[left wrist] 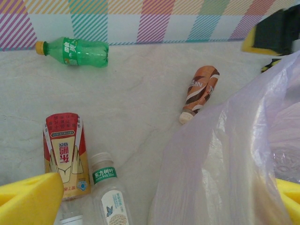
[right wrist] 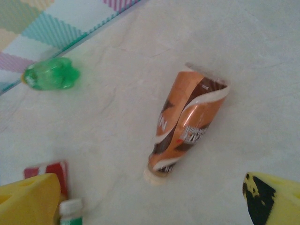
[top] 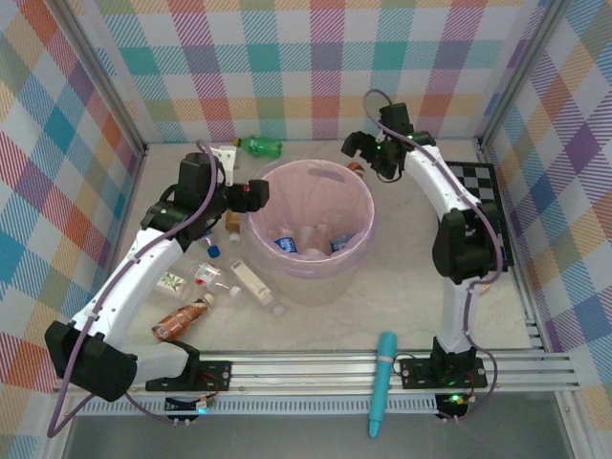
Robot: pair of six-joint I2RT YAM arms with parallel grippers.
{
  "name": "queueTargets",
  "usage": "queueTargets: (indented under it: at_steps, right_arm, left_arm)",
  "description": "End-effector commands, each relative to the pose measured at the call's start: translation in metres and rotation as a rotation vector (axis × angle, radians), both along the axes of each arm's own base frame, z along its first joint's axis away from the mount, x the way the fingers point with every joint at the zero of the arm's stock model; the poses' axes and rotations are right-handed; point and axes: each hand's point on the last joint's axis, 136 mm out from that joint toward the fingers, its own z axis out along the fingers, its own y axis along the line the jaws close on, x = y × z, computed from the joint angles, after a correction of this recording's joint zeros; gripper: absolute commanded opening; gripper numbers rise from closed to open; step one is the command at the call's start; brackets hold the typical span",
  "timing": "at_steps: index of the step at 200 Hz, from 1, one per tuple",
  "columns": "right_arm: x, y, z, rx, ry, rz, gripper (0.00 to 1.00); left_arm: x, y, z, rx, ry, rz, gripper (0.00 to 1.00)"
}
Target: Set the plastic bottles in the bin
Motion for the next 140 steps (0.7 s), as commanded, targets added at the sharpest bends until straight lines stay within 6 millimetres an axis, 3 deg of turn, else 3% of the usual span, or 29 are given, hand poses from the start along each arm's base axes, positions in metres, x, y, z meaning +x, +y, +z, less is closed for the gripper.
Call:
queueTargets:
  at_steps: [1, 38, 65, 107, 140]
  right_arm:
    - [0.024, 0.007, -0.011, 0.019, -0.022, -0.053, 0.99]
    - [0.046, 0.032, -0.059, 0.02, 0.039, -0.023, 1.0]
    - [0.056, 0.042, -0.083, 0.019, 0.064, -0.018, 1.0]
    - [0.057, 0.04, -0.121, 0.002, 0.148, -0.064, 1.0]
    - [0.054, 0.039, -0.139, -0.021, 0.186, -0.072, 0.97]
  left_arm:
    - [0.0, 0.018, -0.038, 0.098, 0.087, 0.046, 0.94]
    - [0.003, 0.024, -0.041, 0.108, 0.089, 0.063, 0.94]
    - [0.006, 0.03, -0.044, 0.119, 0.093, 0.079, 0.94]
    - [0.007, 0.032, -0.046, 0.116, 0.1, 0.08, 0.94]
    - [0.008, 0.031, -0.047, 0.111, 0.104, 0.077, 0.94]
